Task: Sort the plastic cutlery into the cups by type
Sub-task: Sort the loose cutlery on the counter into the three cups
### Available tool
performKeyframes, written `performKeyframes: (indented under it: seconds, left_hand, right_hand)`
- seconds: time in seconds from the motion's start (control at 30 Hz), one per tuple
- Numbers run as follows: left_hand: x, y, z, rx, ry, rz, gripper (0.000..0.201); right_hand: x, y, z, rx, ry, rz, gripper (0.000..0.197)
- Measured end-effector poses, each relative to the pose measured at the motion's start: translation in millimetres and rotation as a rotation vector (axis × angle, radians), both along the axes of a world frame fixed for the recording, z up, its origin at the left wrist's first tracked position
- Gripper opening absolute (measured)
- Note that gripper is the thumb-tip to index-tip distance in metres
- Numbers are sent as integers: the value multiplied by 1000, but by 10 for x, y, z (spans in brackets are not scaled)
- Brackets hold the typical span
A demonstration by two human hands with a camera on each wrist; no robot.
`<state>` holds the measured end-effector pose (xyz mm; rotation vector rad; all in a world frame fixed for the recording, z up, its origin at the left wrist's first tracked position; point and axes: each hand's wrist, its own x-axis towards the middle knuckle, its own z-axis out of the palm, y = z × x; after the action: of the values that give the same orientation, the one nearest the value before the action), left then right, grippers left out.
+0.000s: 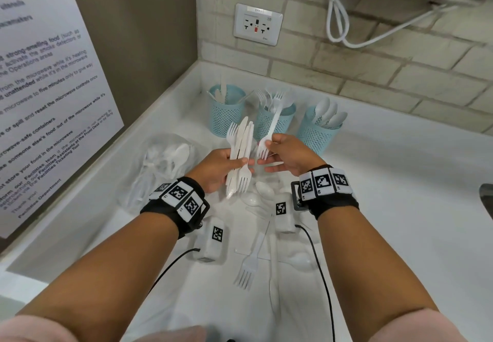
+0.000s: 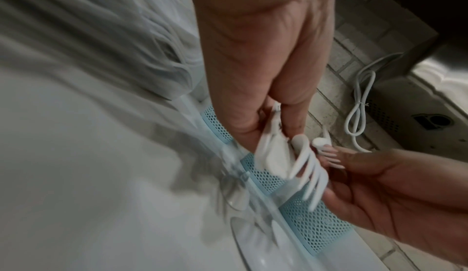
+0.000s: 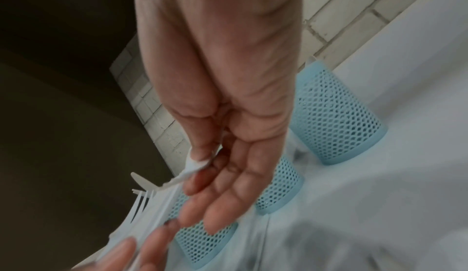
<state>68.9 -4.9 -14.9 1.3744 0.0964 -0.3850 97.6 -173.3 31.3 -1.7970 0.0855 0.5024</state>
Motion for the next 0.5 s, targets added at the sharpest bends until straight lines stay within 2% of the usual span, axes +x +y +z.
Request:
performKeyframes:
  seconds: [0.1, 0.2, 0.33, 0.5]
  left_hand:
    - [-15, 6, 21, -45, 21, 29, 15]
    - [-28, -7, 59, -65, 16, 53, 13]
    - [-28, -83, 91, -32, -9, 121, 28]
    - [-16, -165, 113, 25, -26, 203, 27]
  right_hand:
    - [-16, -61, 44, -9, -11, 20, 10]
    - [-73, -90, 65, -135, -30, 73, 4]
    - [-157, -17, 31, -233, -83, 99, 18]
    - [-235, 55, 26, -352, -87, 197, 31]
